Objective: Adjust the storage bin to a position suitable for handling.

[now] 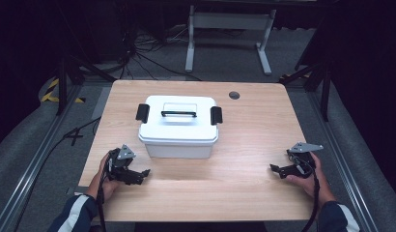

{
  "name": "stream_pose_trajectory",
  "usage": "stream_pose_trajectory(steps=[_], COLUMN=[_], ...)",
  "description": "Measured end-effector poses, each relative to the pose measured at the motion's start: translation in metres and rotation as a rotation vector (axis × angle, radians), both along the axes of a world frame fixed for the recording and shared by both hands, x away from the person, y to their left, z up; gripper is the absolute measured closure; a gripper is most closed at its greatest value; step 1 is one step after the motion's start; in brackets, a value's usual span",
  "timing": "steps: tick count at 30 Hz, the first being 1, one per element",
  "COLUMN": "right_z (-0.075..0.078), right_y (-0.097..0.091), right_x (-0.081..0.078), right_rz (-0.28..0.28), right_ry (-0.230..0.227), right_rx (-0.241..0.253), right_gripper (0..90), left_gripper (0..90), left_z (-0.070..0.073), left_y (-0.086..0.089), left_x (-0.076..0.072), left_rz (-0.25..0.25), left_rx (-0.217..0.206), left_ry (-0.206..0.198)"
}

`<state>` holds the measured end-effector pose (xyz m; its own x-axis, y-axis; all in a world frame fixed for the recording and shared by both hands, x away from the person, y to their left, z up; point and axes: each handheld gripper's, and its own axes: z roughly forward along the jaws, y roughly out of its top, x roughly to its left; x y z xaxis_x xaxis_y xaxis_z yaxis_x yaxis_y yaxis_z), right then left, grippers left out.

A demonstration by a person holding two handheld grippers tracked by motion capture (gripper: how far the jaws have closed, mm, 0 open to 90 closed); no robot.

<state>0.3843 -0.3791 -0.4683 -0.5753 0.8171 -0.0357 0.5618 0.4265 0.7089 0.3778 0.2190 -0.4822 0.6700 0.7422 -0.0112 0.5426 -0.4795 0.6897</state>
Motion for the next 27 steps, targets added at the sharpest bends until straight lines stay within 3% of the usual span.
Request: stream_pose_trajectory(steps=[7, 14, 17, 20, 23, 27], right_z=[0.000, 0.001, 0.003, 0.005, 0.011, 0.015], right_y=[0.000, 0.000, 0.000, -0.001, -0.001, 0.001], right_x=[0.000, 0.001, 0.001, 0.000, -0.003, -0.003], right_rz=[-0.002, 0.010, 0.027, 0.042, 0.096, 0.117], right_ry=[0.000, 0.005, 0.031, 0.035, 0.044, 0.065], right_rx=[-0.001, -0.006, -0.020, -0.023, -0.040, -0.056], right_gripper=[0.3, 0.3, 1.8, 5.2, 24.0, 29.5], left_gripper=[0.5, 0.4, 0.2, 0.2, 0.5, 0.6], left_z=[0.000, 0.000, 0.000, 0.000, -0.001, -0.001], left_y=[0.001, 0.003, 0.004, 0.004, 0.005, 0.008], left_x=[-0.003, -0.001, 0.000, 0.000, 0.000, -0.001], left_rz=[-0.022, -0.078, -0.095, -0.099, -0.098, -0.100], left_rx=[0.006, -0.002, 0.000, 0.000, -0.011, -0.006], left_ry=[0.000, 0.009, 0.013, 0.013, 0.003, -0.002])
